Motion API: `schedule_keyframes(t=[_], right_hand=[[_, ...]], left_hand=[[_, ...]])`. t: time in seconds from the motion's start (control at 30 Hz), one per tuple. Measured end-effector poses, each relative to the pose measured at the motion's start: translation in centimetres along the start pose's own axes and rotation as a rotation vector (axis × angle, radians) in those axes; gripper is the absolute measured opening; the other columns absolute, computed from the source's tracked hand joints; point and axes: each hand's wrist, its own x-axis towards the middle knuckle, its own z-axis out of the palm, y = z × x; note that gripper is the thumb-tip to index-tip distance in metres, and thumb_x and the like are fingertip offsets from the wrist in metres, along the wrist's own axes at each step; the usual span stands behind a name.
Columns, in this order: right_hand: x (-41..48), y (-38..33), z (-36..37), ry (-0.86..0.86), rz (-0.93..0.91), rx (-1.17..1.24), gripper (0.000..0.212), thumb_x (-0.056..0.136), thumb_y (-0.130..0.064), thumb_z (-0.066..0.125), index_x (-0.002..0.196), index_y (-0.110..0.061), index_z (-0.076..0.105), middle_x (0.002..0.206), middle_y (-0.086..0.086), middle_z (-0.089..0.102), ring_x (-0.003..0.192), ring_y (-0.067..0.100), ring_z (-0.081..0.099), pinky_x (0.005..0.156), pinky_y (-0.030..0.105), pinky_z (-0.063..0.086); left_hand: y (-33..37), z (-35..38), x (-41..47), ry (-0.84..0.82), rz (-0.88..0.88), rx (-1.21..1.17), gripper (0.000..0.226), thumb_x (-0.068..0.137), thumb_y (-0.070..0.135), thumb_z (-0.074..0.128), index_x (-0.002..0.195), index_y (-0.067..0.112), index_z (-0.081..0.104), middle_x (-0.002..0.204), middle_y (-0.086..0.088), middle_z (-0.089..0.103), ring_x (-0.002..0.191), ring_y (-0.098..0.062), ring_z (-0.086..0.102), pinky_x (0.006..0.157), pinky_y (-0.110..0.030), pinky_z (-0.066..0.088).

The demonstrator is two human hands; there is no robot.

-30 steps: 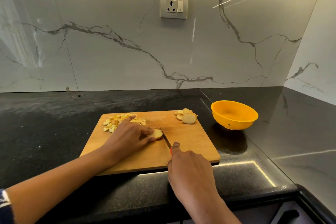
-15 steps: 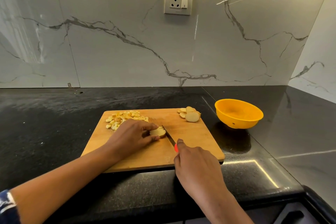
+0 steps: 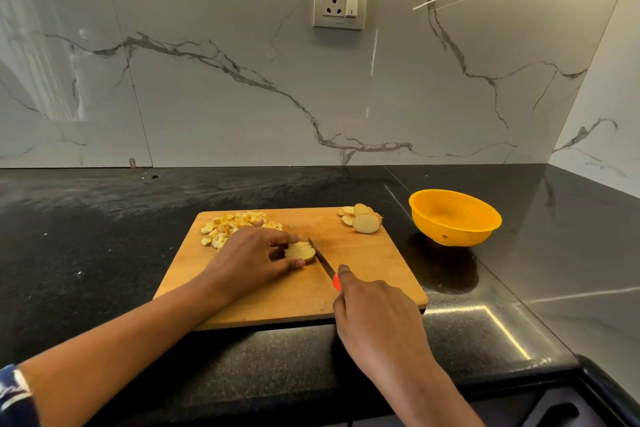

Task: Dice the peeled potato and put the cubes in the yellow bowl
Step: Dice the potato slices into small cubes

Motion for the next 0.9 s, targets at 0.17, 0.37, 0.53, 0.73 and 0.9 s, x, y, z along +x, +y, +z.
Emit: schedule_keyframes(t=[0.17,0.37,0.53,0.73,0.9], right_hand=[[0.2,0.3,-0.4,0.003,0.022,-0.005,0.050,0.103,-0.033,0.026,0.152,-0.025,0.018,0.105,0.000,0.062,0.081,0.016,0.050,0.063,0.028,0.035],[0.2,0.2,-0.3,-0.013,0.002,0.011,0.050,0.103,-0.033,0.027,0.151,-0.025,0.019,0.104,-0.002,0.062,0.088,0.016,0.056,0.064,0.028,0.037],[0.0,0.3,-0.6,0.026,0.021,0.015,0.051,0.103,-0.034,0.027,0.152,-0.027,0.015,0.092,-0.004,0.056,0.082,0.013,0.054,0.064,0.027,0.040],[-0.6,-0.6,-0.9,0.017,-0.036,0.035,0.051,0.103,-0.034,0.027,0.152,-0.032,0.010,0.085,-0.005,0.049,0.078,0.013,0.050,0.064,0.027,0.039],[-0.6,-0.8,-0.7,-0.009,-0.056,0.012,0.052,0.104,-0.033,0.028,0.152,-0.032,0.010,0.086,-0.004,0.048,0.078,0.015,0.049,0.066,0.029,0.039]], left_hand=[[-0.1,-0.1,-0.1,-0.017,-0.023,0.009,0.052,0.085,0.044,0.062,0.132,0.026,0.050,0.132,0.001,0.056,0.133,-0.015,0.040,0.113,-0.026,0.017],[-0.2,0.0,0.0,-0.014,-0.022,0.039,0.052,0.084,0.049,0.058,0.131,0.027,0.052,0.131,0.002,0.057,0.135,-0.015,0.037,0.113,-0.027,0.014],[-0.3,0.0,0.1,0.006,0.034,0.042,0.045,0.085,0.047,0.058,0.124,0.026,0.058,0.129,0.006,0.059,0.127,-0.012,0.045,0.104,-0.015,0.004],[-0.6,0.3,0.2,0.006,0.054,0.079,0.046,0.085,0.049,0.056,0.124,0.026,0.059,0.126,0.006,0.061,0.127,-0.010,0.046,0.109,-0.019,0.006],[-1.4,0.8,0.5,-0.003,0.096,0.058,0.046,0.082,0.053,0.056,0.117,0.024,0.064,0.119,0.008,0.065,0.113,-0.002,0.056,0.118,-0.030,0.013]])
